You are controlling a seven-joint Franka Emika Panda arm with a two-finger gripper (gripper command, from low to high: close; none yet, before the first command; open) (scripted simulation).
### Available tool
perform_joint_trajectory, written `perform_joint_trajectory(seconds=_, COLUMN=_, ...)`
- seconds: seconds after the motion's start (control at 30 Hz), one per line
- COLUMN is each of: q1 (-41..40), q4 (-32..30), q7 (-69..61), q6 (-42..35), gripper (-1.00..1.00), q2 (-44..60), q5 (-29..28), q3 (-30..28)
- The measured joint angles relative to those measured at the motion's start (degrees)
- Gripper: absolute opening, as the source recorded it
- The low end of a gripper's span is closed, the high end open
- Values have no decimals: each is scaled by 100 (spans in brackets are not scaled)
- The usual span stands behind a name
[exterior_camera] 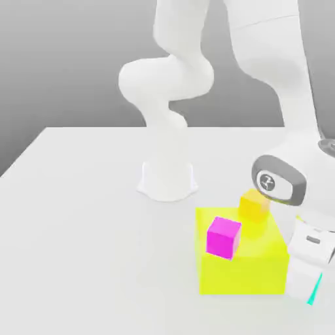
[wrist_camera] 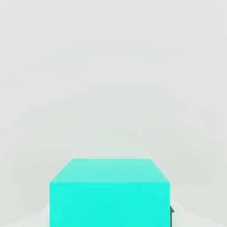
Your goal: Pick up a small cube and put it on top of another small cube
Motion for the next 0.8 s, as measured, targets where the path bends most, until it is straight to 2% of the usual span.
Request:
perform_joint_trajectory(seconds=0.17, q1=-295, q4=-172, q7=-400, q6=-656, gripper=-100, q2=-884, q5=478, q3=393)
perform_joint_trajectory(seconds=0.37, q1=-436, q4=-489, q7=-1571, q6=-1177, gripper=-100, q2=-2047, q5=800, q3=589)
perform_joint_trajectory(seconds=0.8, q1=243, q4=-1800, q7=-4433, q6=-2546, gripper=-100, q2=-4789, q5=1781, q3=50)
